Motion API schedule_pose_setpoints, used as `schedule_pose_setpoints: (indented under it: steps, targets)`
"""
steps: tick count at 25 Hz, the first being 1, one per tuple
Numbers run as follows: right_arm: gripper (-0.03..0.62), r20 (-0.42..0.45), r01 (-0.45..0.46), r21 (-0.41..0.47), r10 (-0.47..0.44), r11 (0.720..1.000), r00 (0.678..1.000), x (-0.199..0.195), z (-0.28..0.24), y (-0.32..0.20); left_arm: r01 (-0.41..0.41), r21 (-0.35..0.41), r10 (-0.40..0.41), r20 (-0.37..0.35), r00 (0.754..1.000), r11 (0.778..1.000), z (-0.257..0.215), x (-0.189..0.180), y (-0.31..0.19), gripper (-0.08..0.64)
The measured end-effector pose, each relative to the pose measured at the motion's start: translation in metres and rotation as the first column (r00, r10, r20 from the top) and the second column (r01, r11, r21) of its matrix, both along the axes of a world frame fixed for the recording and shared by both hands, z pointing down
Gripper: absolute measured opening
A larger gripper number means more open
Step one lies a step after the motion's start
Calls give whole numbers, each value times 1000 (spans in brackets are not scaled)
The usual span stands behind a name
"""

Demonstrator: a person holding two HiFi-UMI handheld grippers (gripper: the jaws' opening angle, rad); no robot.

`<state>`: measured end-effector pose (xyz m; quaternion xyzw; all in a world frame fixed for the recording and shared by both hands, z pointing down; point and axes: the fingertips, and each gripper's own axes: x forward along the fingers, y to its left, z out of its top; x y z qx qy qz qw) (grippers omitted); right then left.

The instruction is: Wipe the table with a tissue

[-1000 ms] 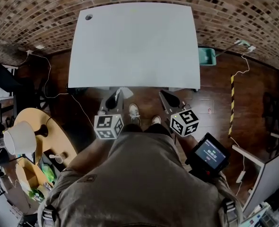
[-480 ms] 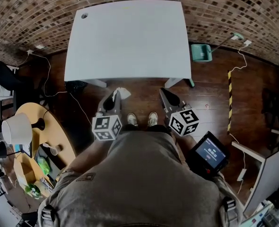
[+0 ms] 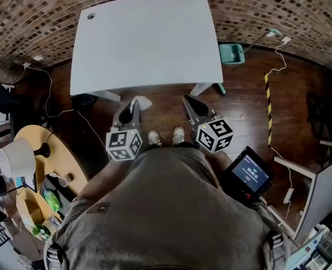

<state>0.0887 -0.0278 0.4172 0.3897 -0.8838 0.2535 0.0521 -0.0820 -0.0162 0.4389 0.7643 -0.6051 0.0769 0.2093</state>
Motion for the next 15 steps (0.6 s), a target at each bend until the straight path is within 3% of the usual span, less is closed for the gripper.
schedule_pose_setpoints:
  steps: [15]
  targets:
    - [11,-5,-6,8,6,1000,1000,-2,-4,-5,-12,7,12,-7,1000,1000,-3,-2,-6,28]
